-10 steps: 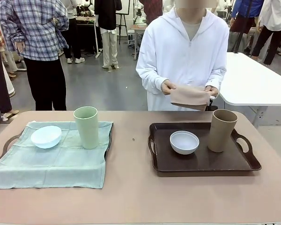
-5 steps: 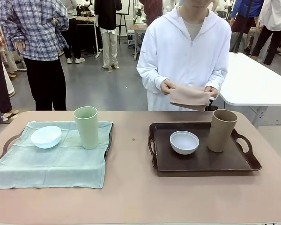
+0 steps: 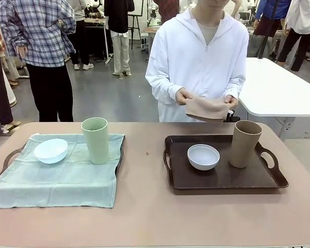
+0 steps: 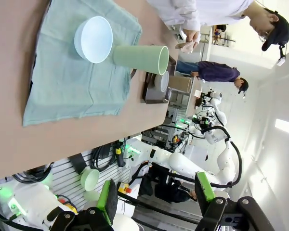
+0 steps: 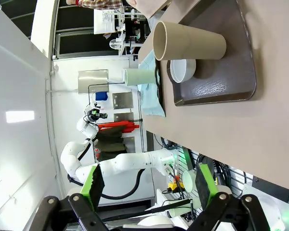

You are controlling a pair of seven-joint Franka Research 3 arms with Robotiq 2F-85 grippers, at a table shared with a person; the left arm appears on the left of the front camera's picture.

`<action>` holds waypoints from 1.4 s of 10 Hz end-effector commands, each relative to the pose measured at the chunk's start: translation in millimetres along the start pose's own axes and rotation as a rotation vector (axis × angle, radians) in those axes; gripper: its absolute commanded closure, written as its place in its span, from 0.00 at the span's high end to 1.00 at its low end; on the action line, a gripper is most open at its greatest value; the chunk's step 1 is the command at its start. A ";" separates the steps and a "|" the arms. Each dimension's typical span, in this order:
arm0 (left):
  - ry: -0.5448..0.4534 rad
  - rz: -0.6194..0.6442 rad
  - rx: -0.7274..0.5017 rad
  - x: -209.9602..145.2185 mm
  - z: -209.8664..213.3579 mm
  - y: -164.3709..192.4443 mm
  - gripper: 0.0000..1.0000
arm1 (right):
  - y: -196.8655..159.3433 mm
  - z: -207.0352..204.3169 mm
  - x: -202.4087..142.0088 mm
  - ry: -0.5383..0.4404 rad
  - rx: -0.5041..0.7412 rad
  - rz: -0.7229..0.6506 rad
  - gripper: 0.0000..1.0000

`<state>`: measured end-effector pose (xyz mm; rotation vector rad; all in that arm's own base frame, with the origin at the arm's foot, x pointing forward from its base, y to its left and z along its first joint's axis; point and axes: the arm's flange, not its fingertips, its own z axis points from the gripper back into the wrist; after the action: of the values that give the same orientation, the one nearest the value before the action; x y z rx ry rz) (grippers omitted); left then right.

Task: Set up a tray with a mat and arrange the tableware.
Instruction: Pick up the Picnic Bowl and Reusable plastic cup from the Handle tray in front of the human's position and hold them in the air.

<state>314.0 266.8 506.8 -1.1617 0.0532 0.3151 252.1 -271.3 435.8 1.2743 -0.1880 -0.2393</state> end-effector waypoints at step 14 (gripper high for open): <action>0.190 -0.105 0.491 15.3 -125.6 -149.2 0.85 | 97.7 -55.4 61.5 0.404 -0.222 0.471 1.00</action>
<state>383.6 103.2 590.4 -0.7775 0.1972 0.0841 331.8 -195.4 523.7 0.9969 -0.1295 0.1976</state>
